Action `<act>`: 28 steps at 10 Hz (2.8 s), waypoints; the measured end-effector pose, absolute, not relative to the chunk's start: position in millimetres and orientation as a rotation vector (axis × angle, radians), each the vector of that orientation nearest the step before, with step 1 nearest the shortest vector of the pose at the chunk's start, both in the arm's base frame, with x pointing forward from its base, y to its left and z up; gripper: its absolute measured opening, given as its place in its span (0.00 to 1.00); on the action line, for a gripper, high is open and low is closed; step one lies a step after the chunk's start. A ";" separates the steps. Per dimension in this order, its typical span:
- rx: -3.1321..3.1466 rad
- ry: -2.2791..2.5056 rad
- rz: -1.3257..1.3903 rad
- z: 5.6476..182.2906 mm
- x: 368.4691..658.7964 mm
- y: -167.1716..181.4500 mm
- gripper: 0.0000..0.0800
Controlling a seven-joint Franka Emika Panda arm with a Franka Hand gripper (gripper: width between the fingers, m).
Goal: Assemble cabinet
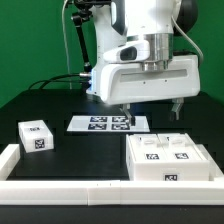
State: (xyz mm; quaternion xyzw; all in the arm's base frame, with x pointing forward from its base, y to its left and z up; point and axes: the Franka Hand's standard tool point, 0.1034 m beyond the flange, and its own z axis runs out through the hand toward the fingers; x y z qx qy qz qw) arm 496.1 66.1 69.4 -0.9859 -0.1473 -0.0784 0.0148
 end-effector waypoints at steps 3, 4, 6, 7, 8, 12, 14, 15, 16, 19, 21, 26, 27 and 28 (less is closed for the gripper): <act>-3.063 -0.119 -0.251 59.1 494.7 79.6 1.00; -3.056 -0.078 -0.257 52.4 494.2 80.4 1.00; -3.053 -0.089 -0.254 38.8 490.7 80.7 1.00; -3.051 -0.112 -0.258 30.4 488.7 80.2 1.00; -3.049 -0.134 -0.269 22.0 487.3 78.6 1.00; -3.047 -0.187 -0.299 6.2 495.7 70.0 1.00; -3.047 -0.213 -0.303 6.0 497.6 68.0 0.96; -3.048 -0.229 -0.306 6.2 498.3 64.9 0.96; -3.048 -0.233 -0.306 6.2 498.3 64.7 0.74; -3.048 -0.261 -0.306 5.9 497.7 64.6 0.32; -3.049 -0.266 -0.291 4.1 494.1 64.7 0.26; -3.049 -0.332 -0.310 14.4 494.1 61.5 0.00; -3.052 -0.340 -0.300 23.0 492.8 60.8 0.00; -3.056 -0.359 -0.294 39.9 493.2 59.8 0.00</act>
Offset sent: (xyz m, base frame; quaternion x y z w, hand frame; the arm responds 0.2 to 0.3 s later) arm 0.0053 0.0013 -0.0233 -0.0135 0.0256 0.1442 0.9891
